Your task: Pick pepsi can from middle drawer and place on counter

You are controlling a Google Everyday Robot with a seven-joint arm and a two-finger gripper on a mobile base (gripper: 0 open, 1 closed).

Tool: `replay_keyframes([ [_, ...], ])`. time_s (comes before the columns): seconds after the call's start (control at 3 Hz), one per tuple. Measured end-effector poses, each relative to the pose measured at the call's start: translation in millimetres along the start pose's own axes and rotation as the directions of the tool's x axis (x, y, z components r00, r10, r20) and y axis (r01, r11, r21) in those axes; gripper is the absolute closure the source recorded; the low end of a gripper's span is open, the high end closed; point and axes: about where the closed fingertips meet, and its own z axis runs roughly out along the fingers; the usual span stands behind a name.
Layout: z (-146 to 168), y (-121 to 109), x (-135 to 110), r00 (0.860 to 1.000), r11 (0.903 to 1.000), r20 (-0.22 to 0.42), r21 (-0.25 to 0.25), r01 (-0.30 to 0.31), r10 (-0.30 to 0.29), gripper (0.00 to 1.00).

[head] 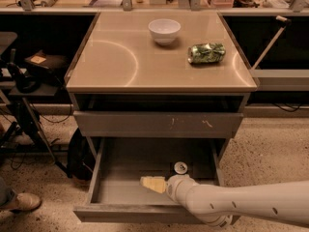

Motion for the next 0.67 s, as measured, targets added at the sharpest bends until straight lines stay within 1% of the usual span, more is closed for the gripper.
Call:
replay_keyframes([
  [0.33,15,-4,-12,0.999,0.999,0.045,0.045,-0.002,0.0,0.0],
  [0.67,65,-9,-25,0.995,0.9915,0.1,0.13,-0.012,-0.001,0.0],
])
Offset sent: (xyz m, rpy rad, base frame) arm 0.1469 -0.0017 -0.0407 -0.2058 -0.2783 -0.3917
